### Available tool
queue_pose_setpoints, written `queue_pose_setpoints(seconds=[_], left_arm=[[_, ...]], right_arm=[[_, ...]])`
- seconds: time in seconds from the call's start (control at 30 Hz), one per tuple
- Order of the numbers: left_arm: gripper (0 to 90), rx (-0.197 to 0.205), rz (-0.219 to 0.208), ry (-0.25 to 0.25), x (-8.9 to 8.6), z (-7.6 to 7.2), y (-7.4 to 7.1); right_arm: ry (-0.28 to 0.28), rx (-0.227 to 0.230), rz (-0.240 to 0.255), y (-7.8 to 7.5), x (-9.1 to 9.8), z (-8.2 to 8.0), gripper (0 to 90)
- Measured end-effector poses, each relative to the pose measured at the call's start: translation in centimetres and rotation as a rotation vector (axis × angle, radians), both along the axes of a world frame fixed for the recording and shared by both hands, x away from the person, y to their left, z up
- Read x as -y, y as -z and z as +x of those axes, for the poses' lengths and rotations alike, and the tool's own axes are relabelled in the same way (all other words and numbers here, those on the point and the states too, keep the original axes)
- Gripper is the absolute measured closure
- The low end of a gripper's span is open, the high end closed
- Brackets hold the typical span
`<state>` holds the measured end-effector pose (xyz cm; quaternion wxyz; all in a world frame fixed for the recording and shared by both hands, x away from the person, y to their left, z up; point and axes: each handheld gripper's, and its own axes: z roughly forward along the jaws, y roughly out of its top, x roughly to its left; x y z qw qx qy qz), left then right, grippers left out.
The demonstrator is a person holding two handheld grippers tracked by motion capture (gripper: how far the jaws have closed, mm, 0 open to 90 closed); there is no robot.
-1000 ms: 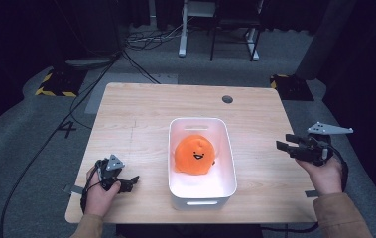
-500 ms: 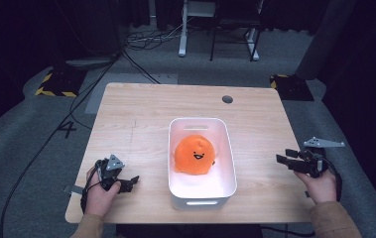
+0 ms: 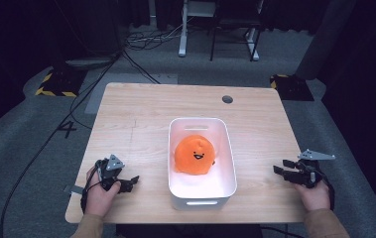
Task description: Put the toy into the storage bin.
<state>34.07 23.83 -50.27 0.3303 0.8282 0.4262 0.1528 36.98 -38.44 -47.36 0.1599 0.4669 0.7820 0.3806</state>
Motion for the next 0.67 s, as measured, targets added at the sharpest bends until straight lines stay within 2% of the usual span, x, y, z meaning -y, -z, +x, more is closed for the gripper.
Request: queue_pose_setpoints(seconds=[0.1, 0.17, 0.27, 0.33, 0.37, 0.4, 0.43, 0.53, 0.63, 0.67], left_arm=[[12.9, 0.001, 0.001, -0.001, 0.0, 0.0, 0.0], [12.9, 0.001, 0.001, -0.001, 0.0, 0.0, 0.0], [12.9, 0.001, 0.001, -0.001, 0.0, 0.0, 0.0], [12.9, 0.001, 0.001, -0.001, 0.0, 0.0, 0.0], [12.9, 0.001, 0.001, -0.001, 0.0, 0.0, 0.0], [12.9, 0.001, 0.002, -0.001, 0.0, 0.0, 0.0], [12.9, 0.001, 0.002, -0.002, 0.0, 0.0, 0.0], [12.9, 0.001, 0.001, -0.002, 0.0, 0.0, 0.0], [12.9, 0.001, 0.002, -0.001, 0.0, 0.0, 0.0], [12.9, 0.001, 0.001, -0.002, 0.0, 0.0, 0.0]], right_arm=[[0.004, 0.004, -0.004, 0.8, -0.1, -0.1, 42.6], [-0.001, 0.017, -0.051, 1.3, -0.3, -0.2, 43.8], [-0.014, 0.038, -0.078, 1.8, -0.5, -0.3, 43.9], [-0.011, 0.033, -0.086, 2.2, -0.6, -0.2, 42.2], [0.0, 0.042, -0.089, 2.5, -0.6, -0.2, 40.7], [0.001, 0.076, -0.097, 2.7, -0.6, -0.2, 39.6], [0.005, 0.081, -0.095, 2.8, -0.6, -0.2, 39.3], [0.01, 0.069, -0.091, 2.9, -0.6, 0.1, 29.9], [-0.011, 0.051, -0.099, 2.9, -0.8, 0.5, 16.1], [-0.002, 0.046, -0.104, 3.0, -0.8, 0.6, 14.4]])
